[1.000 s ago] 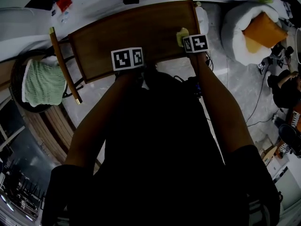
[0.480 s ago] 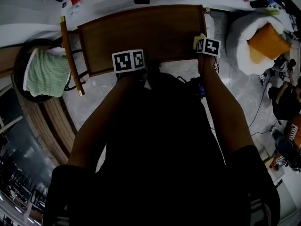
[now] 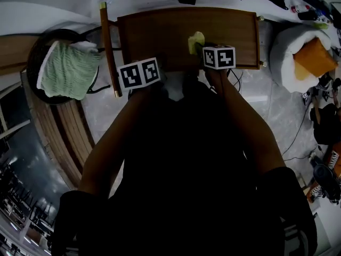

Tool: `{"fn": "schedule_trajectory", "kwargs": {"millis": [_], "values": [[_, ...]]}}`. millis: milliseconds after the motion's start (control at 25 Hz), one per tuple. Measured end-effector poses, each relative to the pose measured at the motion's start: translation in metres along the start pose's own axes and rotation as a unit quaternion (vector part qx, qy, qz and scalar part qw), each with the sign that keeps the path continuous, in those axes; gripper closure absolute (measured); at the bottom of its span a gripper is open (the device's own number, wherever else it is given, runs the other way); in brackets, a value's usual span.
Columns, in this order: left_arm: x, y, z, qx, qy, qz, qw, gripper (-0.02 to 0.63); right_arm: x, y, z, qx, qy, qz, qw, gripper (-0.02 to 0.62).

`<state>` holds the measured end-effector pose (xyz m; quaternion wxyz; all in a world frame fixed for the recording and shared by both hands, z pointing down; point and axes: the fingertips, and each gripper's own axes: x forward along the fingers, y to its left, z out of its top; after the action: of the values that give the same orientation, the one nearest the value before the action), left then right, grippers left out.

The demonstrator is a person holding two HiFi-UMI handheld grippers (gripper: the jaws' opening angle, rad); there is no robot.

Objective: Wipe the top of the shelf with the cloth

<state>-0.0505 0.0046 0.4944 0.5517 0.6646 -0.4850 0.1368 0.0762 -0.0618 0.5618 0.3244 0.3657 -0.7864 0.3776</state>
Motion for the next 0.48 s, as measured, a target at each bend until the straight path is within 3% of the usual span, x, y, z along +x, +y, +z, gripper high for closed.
{"fn": "schedule_trajectory", "kwargs": {"millis": [280, 480], "values": [[-0.077, 0.055, 0.013, -0.004, -0.024, 0.004, 0.9997, 0.594, 0.078, 0.172, -0.030, -0.035, 0.054, 0.140, 0.988, 0.546], [-0.106, 0.091, 0.004, 0.003, -0.012, 0.009, 0.9999, 0.594, 0.125, 0.239, -0.048, -0.063, 0.089, 0.173, 0.979, 0.546]]}}
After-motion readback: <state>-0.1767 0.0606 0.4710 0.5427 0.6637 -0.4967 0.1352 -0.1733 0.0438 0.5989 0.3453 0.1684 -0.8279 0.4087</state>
